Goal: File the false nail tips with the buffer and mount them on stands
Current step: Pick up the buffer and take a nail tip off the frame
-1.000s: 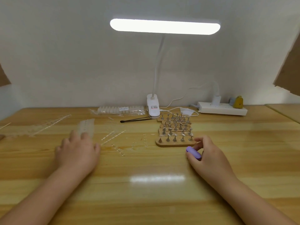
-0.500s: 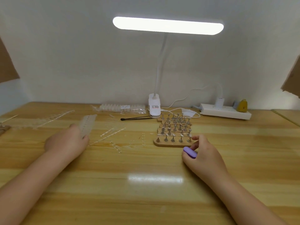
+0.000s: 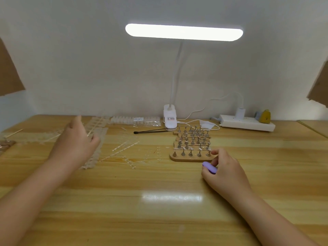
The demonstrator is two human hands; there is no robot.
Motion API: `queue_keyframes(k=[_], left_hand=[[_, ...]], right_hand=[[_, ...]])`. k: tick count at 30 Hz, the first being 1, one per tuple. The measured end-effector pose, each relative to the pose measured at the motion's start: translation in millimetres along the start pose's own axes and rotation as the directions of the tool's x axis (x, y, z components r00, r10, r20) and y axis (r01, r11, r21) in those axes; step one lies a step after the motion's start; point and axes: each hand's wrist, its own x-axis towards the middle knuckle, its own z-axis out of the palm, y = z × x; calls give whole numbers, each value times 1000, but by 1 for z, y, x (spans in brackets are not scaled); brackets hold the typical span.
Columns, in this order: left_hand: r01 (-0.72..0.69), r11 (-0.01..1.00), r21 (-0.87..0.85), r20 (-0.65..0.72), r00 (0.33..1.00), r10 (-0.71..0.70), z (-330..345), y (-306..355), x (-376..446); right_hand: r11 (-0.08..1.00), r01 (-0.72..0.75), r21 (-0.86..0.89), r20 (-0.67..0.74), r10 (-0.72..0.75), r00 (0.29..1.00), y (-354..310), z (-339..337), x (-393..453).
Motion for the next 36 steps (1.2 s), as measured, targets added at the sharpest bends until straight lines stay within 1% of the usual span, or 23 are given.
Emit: queue_keyframes(k=[3,6,7,8,9,10,11,12,14,18,19,20,22,24,25,26,27,28,29,31,32,34,36], left_hand=[[-285,911,-299,-43,957,286,-9,17,-15],[-473,780,-410,-22,860,510,-11,34,-40],[-526,752,-397,-20,824,566,-9,38,-47],[-577,727,-372,-21,788,615,-7,40,-53],[-629,701,-337,-25,750,661,-4,43,-59],[-684,670,-289,-30,706,708,-1,46,-63],[-741,632,-226,-31,654,756,2,47,-67],[-788,593,-165,-26,604,796,5,48,-70],[-839,538,-78,-4,540,842,9,49,-73],[-879,476,32,-75,473,878,11,51,-76],[-856,507,95,-117,497,860,11,52,-78],[-801,579,151,-169,556,814,11,55,-80],[-609,784,117,-249,747,617,8,63,-85],[-382,914,-138,-171,918,357,3,78,-87],[-230,912,-340,-44,973,228,0,89,-88],[-30,841,-541,129,984,118,-2,100,-87],[195,698,-689,312,949,42,-1,110,-84],[386,521,-761,454,891,4,0,120,-81],[498,356,-791,526,850,-20,5,129,-78],[541,72,-838,536,840,-82,13,145,-75],[522,-15,-853,520,846,-122,17,151,-75],[499,-83,-862,506,846,-166,27,158,-77],[532,-135,-836,545,834,-89,35,158,-81]], right_hand=[[995,-90,-35,-17,89,996,3,-2,2],[974,-91,-208,-128,65,990,7,-6,5],[993,-64,-101,-167,46,985,6,-9,5],[990,-39,139,-171,63,983,2,-14,4],[900,-41,435,-114,99,989,-5,-19,3],[727,-77,682,-9,114,993,-12,-23,1],[560,-136,817,90,109,990,-18,-25,-1],[443,-181,878,158,88,983,-22,-25,-3],[299,-233,926,233,34,972,-29,-24,-5],[304,-251,919,257,20,966,-33,-23,-9],[289,-253,923,254,33,967,-33,-23,-9],[251,-261,932,257,49,965,-33,-22,-9],[144,-282,949,274,74,959,-34,-22,-5],[56,-294,954,289,76,954,-38,-22,1],[19,-292,956,291,72,954,-40,-23,4],[-16,-288,957,289,69,955,-42,-24,7],[-44,-284,958,286,68,956,-43,-24,9],[-64,-282,957,286,68,956,-44,-24,11],[-75,-284,956,289,67,955,-45,-23,12],[-86,-296,951,302,69,951,-46,-20,12],[-94,-300,949,308,76,948,-45,-19,12],[-111,-299,948,310,95,946,-41,-16,12],[-84,-309,947,317,99,943,-36,-12,10]])
